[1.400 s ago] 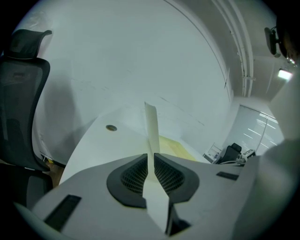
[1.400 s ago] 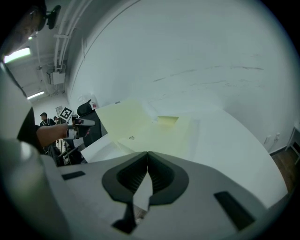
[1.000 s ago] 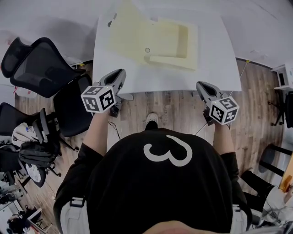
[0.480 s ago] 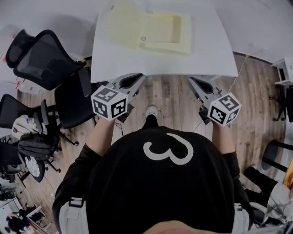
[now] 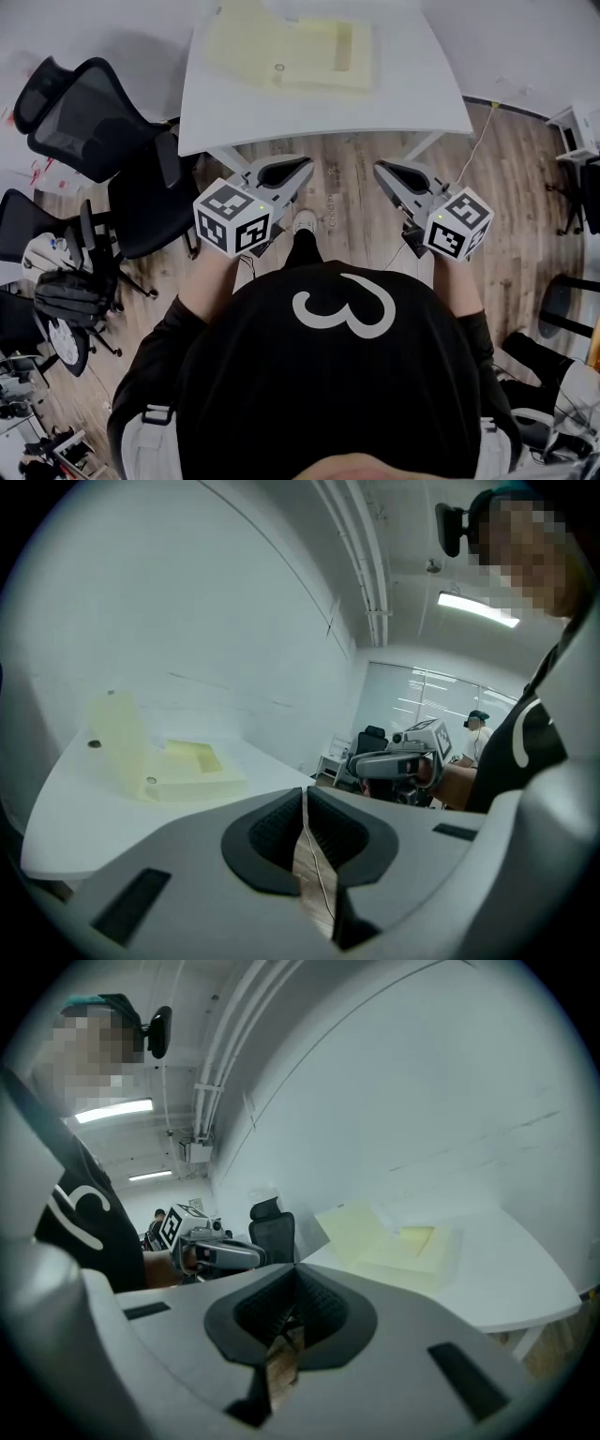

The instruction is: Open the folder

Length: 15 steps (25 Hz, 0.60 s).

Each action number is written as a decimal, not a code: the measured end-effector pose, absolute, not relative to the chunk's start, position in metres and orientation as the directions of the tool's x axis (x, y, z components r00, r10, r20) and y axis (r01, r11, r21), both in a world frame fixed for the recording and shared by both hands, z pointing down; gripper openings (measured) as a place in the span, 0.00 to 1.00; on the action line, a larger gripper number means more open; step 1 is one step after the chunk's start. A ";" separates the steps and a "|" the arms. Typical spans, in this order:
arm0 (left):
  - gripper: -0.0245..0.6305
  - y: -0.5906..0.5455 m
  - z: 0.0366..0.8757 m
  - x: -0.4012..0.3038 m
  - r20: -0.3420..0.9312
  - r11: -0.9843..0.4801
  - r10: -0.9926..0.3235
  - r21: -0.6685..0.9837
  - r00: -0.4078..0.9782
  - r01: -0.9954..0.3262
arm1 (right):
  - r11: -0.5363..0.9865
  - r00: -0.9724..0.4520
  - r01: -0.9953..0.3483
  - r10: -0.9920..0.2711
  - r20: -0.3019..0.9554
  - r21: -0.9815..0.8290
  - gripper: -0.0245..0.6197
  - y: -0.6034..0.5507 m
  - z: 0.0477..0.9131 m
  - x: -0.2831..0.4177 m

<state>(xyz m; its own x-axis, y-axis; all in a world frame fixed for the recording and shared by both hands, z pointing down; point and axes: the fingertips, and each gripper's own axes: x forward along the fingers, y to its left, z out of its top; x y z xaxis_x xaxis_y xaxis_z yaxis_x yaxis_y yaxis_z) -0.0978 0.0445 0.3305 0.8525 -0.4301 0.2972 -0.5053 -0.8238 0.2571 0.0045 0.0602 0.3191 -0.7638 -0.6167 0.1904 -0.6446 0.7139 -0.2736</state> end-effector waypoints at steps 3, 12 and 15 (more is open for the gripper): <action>0.08 0.060 0.330 -0.090 0.294 -0.831 -0.421 0.254 0.858 -0.495 | 0.722 -0.768 -0.640 -0.612 0.187 -0.263 0.07 0.075 0.315 0.006; 0.07 0.089 0.327 -0.073 0.290 -0.853 -0.387 0.248 0.875 -0.460 | 0.730 -0.774 -0.633 -0.606 0.182 -0.258 0.07 0.098 0.311 0.008; 0.07 0.097 0.327 -0.072 0.283 -0.857 -0.382 0.248 0.880 -0.452 | 0.729 -0.774 -0.633 -0.606 0.185 -0.259 0.07 0.106 0.312 0.006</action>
